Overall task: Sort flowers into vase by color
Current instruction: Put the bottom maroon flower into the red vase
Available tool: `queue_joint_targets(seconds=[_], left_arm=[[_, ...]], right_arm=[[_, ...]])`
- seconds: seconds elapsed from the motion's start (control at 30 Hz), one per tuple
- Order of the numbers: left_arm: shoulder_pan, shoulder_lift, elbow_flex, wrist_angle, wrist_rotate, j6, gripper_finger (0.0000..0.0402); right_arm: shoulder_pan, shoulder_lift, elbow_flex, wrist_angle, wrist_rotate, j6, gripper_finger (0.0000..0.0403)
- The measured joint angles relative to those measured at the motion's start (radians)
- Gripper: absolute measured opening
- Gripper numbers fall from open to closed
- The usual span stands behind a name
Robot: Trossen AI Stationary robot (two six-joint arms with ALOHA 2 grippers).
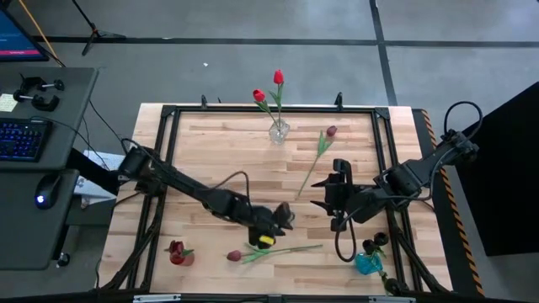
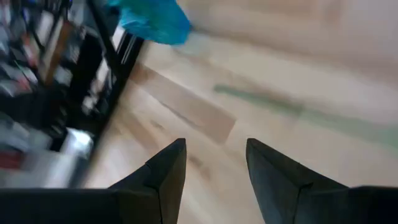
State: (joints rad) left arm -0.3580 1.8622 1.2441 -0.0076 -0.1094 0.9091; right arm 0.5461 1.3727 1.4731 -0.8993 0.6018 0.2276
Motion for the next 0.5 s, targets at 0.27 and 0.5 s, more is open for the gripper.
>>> queue_joint_targets(seconds=[0.27,0.5], left_arm=[[-0.090,0.106,0.016,0.009,-0.186,0.614,0.0156],[-0.152,0.213,0.016,0.086,-0.316,0.903,0.0156]], right_arm=[[0.000,0.000,0.000,-0.002,0.000,0.016,0.0181],[-0.003,0.000,0.000,-0.002,0.000,0.030,0.0181]])
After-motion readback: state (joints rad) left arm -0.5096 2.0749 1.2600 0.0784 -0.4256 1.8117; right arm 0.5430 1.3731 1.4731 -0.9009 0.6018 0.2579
